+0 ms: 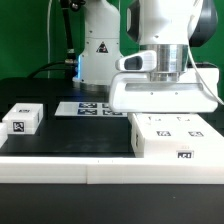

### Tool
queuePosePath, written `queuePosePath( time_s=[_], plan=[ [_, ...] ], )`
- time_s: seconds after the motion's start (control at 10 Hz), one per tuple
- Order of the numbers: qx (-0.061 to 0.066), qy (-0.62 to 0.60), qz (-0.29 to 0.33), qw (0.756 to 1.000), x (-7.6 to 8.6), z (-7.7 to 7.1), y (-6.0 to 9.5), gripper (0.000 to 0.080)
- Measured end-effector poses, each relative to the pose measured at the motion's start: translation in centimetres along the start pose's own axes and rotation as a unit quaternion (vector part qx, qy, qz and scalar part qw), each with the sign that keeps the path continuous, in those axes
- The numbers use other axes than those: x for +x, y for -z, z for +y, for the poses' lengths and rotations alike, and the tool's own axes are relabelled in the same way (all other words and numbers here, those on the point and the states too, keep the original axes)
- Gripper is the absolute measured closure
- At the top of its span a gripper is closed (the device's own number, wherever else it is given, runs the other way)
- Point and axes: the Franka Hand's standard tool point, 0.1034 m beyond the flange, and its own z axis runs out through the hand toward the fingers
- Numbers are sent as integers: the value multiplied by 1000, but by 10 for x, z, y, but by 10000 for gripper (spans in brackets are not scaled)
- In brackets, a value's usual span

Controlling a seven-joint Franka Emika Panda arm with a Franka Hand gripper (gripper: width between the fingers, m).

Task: Assemble cabinet

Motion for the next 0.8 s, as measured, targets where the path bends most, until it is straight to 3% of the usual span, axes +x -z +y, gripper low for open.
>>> queuePosePath(
  time_s=[0.2,0.3,0.5,0.6,0.7,0.8],
  plan=[
    [2,5,2,1000,2,-7,-1,258],
    [2,10,1,1000,2,-5,-1,258],
    [0,11,0,1000,0,-1,-1,576],
    [-1,11,-1,1000,0,1,-2,576],
    [-1,11,-1,1000,0,0,-2,744],
    [-1,11,-1,1000,0,0,-2,782]
  ],
)
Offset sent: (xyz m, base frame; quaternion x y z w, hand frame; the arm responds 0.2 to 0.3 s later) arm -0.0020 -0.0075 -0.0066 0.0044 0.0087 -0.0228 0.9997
